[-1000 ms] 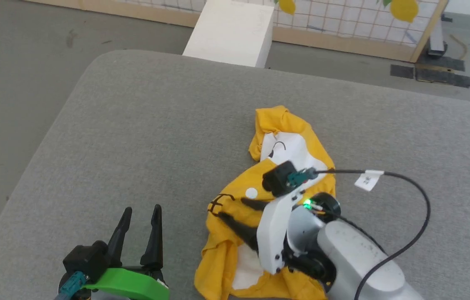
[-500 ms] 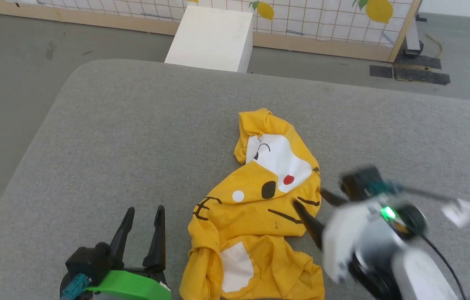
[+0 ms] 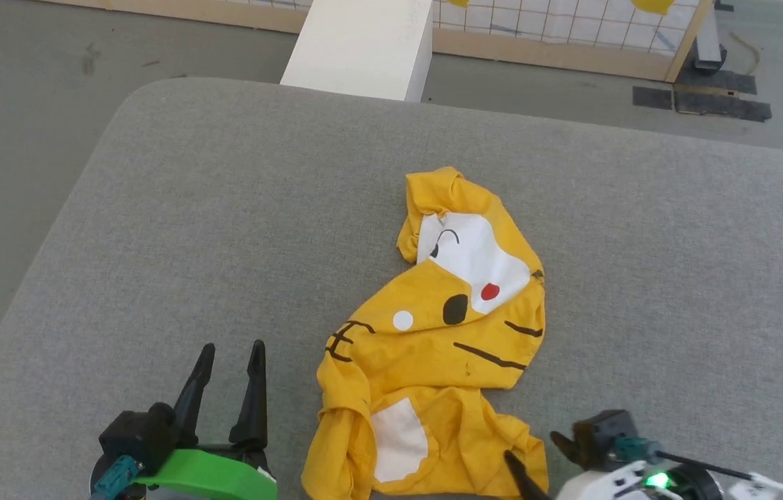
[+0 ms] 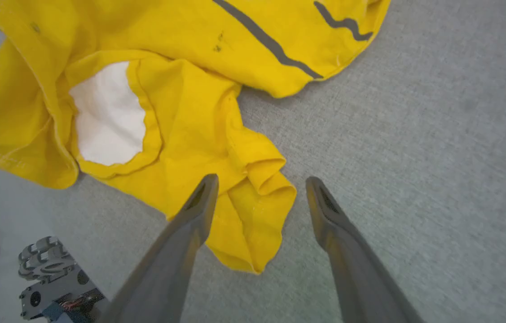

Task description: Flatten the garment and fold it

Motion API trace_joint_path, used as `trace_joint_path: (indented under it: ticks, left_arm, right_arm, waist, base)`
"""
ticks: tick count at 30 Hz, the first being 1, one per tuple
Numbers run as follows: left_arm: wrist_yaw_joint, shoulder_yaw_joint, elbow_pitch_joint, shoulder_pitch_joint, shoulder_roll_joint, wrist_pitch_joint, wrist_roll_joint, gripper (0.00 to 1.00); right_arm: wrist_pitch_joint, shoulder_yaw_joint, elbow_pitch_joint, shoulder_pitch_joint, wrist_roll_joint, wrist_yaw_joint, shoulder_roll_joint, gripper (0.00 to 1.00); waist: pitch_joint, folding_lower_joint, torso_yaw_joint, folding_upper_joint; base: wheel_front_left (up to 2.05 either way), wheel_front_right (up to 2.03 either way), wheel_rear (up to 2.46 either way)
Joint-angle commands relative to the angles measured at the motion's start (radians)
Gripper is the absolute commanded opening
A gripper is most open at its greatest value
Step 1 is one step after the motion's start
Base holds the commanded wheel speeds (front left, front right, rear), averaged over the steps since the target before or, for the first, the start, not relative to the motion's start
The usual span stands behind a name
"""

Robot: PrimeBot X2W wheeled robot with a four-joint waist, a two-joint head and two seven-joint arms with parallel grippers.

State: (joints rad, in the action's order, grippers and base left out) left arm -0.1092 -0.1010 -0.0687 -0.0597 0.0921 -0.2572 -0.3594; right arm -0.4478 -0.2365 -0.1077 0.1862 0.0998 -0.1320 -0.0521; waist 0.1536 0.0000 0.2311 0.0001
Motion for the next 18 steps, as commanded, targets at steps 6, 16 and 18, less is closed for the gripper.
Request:
trace_joint_path:
  ticks: [6,16,18]
  left_arm:
    - [-0.009,0.004,-0.010,0.018,0.011,-0.005,-0.001,1.00]
    - [-0.010,0.010,-0.015,0.023,0.010,-0.005,-0.002,1.00]
    - [-0.010,0.012,-0.013,0.023,0.012,-0.005,-0.001,1.00]
  right_arm:
    - [0.090,-0.060,0.187,-0.105,-0.075,0.001,0.002,1.00]
    - [0.138,-0.028,0.291,-0.232,-0.053,0.001,0.002,0.00]
    - [0.137,-0.011,0.275,-0.267,-0.035,0.001,0.002,0.00]
  waist:
    - [0.006,0.0000,0.012,-0.0001]
    - [0.009,0.0000,-0.012,-0.0001]
    - [0.006,0.0000,-0.030,-0.0001]
  base:
    - [0.00,0.00,0.00]
    - [0.00,0.00,0.00]
    - [0.00,0.00,0.00]
